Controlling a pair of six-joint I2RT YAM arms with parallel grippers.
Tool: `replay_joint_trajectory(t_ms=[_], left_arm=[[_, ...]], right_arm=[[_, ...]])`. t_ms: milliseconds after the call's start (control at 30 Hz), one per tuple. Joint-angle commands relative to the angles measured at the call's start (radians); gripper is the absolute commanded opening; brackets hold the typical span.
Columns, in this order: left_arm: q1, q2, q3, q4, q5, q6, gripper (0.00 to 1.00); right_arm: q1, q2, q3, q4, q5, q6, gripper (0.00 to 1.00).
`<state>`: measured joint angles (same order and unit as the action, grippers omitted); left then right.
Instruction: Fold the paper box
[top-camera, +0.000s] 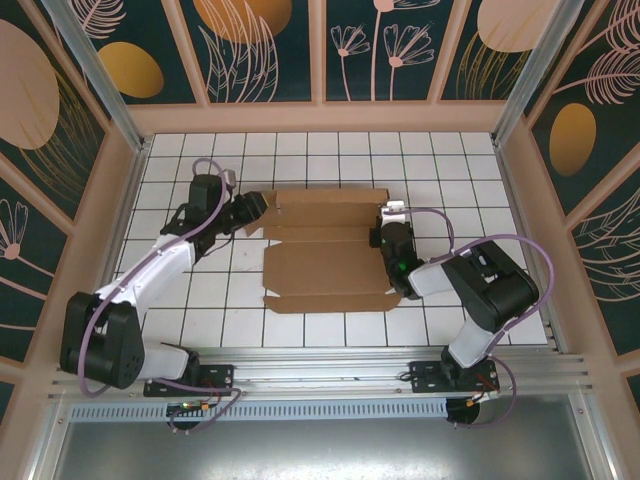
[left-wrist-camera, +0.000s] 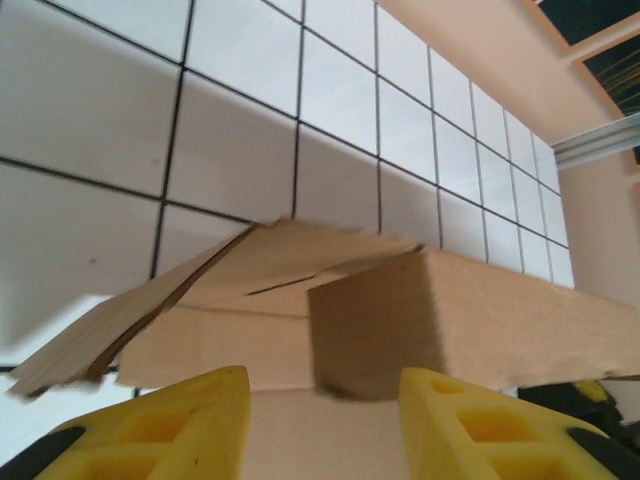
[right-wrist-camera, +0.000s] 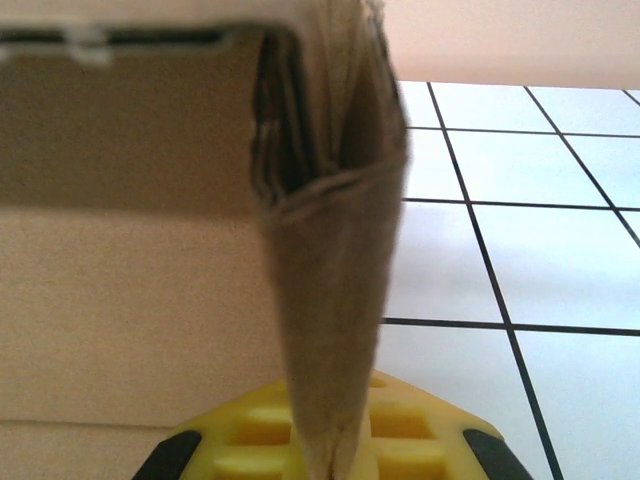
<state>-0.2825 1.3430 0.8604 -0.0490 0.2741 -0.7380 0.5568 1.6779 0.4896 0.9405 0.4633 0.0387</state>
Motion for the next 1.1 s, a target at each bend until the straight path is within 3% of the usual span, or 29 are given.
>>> replay_joint_trajectory(t_ms=[0,133,267,333,800,1067], left_arm=[[-0.001,-0.034,-0.076,0.045,-0.04,-0.017,0.4],[-0.002,-0.009,-0.122,0.049,-0.024,-0.022,0.22],[-0.005,0.099,-0.114,0.07,0.014,-0.033,0.18],[-0.017,0.162,-0.092,0.086,0.029,-0.049,0.19],[-0.047,0.308,-0.02,0.159,-0.192,-0.104,0.3],[-0.001,0.277,-0.041,0.155,-0.248,-0.123,0.32]], right_arm=[[-0.005,-0.008,0.02,-0.063,0.012,0.042,0.0],[-0.005,-0.003,0.021,-0.063,0.001,0.041,0.0],[-0.005,0.002,0.024,-0.065,-0.01,0.041,0.0],[-0.004,0.003,0.029,-0.071,-0.015,0.043,0.0],[-0.002,0.003,0.032,-0.077,-0.025,0.043,0.0],[-0.003,-0.001,0.03,-0.077,-0.026,0.044,0.0]])
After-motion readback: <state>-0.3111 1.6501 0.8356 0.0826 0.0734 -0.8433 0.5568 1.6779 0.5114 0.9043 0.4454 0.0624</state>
